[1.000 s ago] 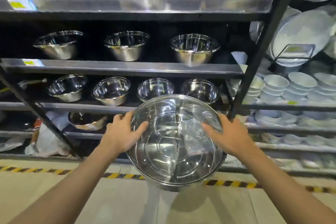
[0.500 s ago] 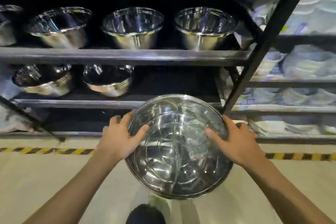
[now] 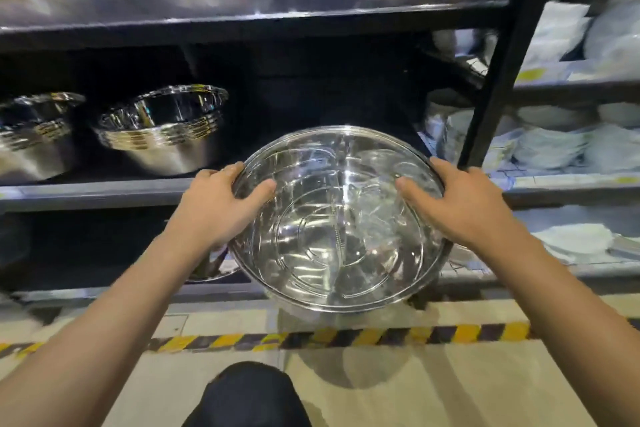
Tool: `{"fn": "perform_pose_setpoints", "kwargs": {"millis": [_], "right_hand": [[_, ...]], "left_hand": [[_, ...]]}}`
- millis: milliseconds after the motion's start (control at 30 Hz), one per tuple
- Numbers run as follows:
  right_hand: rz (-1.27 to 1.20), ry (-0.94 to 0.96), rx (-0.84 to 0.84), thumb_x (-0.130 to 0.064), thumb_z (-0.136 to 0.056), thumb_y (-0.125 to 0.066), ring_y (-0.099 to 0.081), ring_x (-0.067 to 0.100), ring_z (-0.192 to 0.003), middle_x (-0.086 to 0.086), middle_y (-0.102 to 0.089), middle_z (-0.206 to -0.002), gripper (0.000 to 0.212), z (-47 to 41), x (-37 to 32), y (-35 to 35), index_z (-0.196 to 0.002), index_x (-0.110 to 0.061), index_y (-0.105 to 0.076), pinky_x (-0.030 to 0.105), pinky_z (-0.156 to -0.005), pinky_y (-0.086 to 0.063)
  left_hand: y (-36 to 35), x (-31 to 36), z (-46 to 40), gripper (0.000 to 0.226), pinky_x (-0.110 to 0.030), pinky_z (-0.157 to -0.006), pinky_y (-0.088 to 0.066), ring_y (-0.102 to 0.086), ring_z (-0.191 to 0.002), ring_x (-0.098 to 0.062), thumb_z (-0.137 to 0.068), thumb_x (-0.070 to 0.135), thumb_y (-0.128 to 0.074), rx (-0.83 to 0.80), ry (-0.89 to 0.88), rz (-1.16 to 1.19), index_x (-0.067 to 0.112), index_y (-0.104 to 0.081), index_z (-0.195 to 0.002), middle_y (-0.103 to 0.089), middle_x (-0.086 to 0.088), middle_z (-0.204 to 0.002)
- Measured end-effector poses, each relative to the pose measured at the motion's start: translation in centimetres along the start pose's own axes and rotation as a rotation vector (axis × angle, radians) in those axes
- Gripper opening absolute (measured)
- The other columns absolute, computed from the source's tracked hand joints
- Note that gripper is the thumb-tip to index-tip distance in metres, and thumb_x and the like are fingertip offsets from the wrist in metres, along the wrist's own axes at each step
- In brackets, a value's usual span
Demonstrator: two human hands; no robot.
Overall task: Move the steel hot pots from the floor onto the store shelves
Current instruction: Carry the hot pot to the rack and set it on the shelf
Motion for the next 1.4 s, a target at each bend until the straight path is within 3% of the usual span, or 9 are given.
{"fn": "perform_pose_setpoints", "kwargs": {"millis": [333, 533, 667, 833, 900, 1033, 1167, 1300, 1400], "right_hand": [[0.048, 0.023, 0.019, -0.101, -0.067, -0.019, -0.038, 0.041, -0.136, 0.022, -0.059, -0.132, 0.119, -7.8, -2.6, -1.9, -0.157, -0.024, -0.032, 0.058, -0.105, -0.040], [0.044, 0.006, -0.013, -0.101, -0.068, -0.024, -0.035, 0.040, -0.142, 0.016, -0.050, -0.149, 0.120, -13.7, -4.1, -1.9, -0.157, -0.020, -0.033, 0.054, -0.110, -0.038], [0.042, -0.059, -0.046, -0.102, -0.064, -0.029, -0.046, 0.037, -0.136, 0.010, -0.052, -0.149, 0.122, -16.4, -4.7, -1.4, -0.153, -0.020, -0.041, 0.045, -0.105, -0.041], [0.022, -0.073, -0.091, -0.104, -0.061, -0.029, -0.045, 0.036, -0.138, 0.008, -0.047, -0.154, 0.125, -17.9, -4.8, -1.4, -0.152, -0.019, -0.044, 0.045, -0.105, -0.040], [0.016, -0.058, -0.090, -0.098, -0.069, -0.034, -0.046, 0.036, -0.137, 0.009, -0.050, -0.152, 0.116, -18.0, -4.9, -1.6, -0.150, -0.016, -0.047, 0.043, -0.103, -0.040], [-0.209, 0.019, 0.078, -0.077, -0.088, -0.046, -0.064, 0.028, -0.109, 0.008, -0.073, -0.113, 0.077, -16.6, -5.2, -0.3, -0.117, -0.010, -0.071, 0.040, -0.088, -0.048], [-0.473, 0.095, 0.414, -0.071, -0.090, -0.047, -0.050, 0.004, -0.111, -0.009, -0.062, -0.116, 0.061, -9.2, -3.2, 0.5, -0.130, -0.026, -0.058, 0.025, -0.087, -0.039], [-0.258, 0.077, 0.134, -0.098, -0.068, -0.038, -0.032, 0.015, -0.139, -0.006, -0.039, -0.152, 0.107, -1.7, -2.5, -6.9, -0.151, -0.030, -0.031, 0.038, -0.109, -0.037], [-0.116, 0.081, 0.053, -0.102, -0.062, -0.038, -0.033, 0.025, -0.140, -0.003, -0.043, -0.149, 0.116, -2.1, -3.8, -9.5, -0.145, -0.022, -0.035, 0.048, -0.111, -0.037]], "left_hand": [[-1.0, -2.0, -9.0, 0.104, -0.052, -0.109, -0.039, -0.046, -0.135, -0.034, -0.073, 0.090, -0.037, -0.041, -0.005, 0.038, 0.017, -0.047, -0.147, -0.057, -0.012, -0.142], [-1.5, -2.1, -15.6, 0.089, -0.047, -0.105, -0.041, -0.057, -0.122, -0.031, -0.074, 0.082, -0.047, -0.033, -0.003, 0.207, 0.014, -0.063, -0.129, -0.067, -0.008, -0.128], [-0.7, -2.5, -16.5, 0.092, -0.039, -0.105, -0.038, -0.048, -0.131, -0.022, -0.081, 0.074, -0.054, -0.056, 0.083, 0.397, 0.021, -0.036, -0.154, -0.044, -0.006, -0.154], [-3.4, -1.8, -4.6, 0.092, -0.055, -0.102, -0.046, -0.052, -0.130, -0.035, -0.063, 0.092, -0.058, -0.027, 0.029, 0.676, 0.066, -0.019, -0.141, -0.046, -0.011, -0.147], [-5.5, -0.3, -1.9, 0.108, -0.049, -0.104, -0.043, -0.047, -0.134, -0.019, -0.057, 0.090, -0.065, -0.072, -0.025, 0.655, 0.070, -0.002, -0.142, -0.038, 0.005, -0.153], [-6.6, 0.2, -2.4, 0.101, -0.041, -0.099, -0.046, -0.049, -0.126, -0.017, -0.059, 0.080, -0.070, 0.075, -0.031, 0.695, 0.057, -0.014, -0.140, -0.044, 0.006, -0.140], [-6.6, 0.1, -2.8, 0.098, -0.028, -0.090, -0.038, -0.045, -0.125, -0.008, -0.062, 0.081, -0.069, 0.127, -0.011, 0.693, 0.063, -0.012, -0.140, -0.045, 0.011, -0.142], [-6.3, 0.8, -3.6, 0.114, -0.041, -0.104, -0.040, -0.038, -0.142, -0.018, -0.063, 0.088, -0.062, 0.139, 0.001, 0.657, 0.063, 0.013, -0.146, -0.032, 0.007, -0.160], [-7.6, 0.9, -3.1, 0.129, -0.049, -0.106, -0.045, -0.042, -0.140, -0.022, -0.060, 0.090, -0.061, 0.062, 0.015, 0.490, 0.036, 0.007, -0.155, -0.030, 0.004, -0.160]]}}
Point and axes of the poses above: each hand's wrist, its own z-axis away from the middle knuckle, its own y-axis out of the back of the hand, x = y × z, the point moved 4 cm from there along -z, towards the middle knuckle
